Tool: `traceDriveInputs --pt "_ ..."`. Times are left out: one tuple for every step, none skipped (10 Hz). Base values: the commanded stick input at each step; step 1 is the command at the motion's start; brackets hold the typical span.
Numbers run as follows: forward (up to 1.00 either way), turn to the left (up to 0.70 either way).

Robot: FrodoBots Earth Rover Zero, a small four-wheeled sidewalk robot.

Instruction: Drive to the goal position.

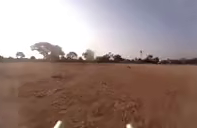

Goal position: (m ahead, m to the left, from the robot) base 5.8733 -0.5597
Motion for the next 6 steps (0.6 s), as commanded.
traceDriveInputs --pt "1.00 0.00" --pt "1.00 0.00" --pt "1.00 0.00" --pt "1.00 0.00" --pt "1.00 0.00" --pt "1.00 0.00"
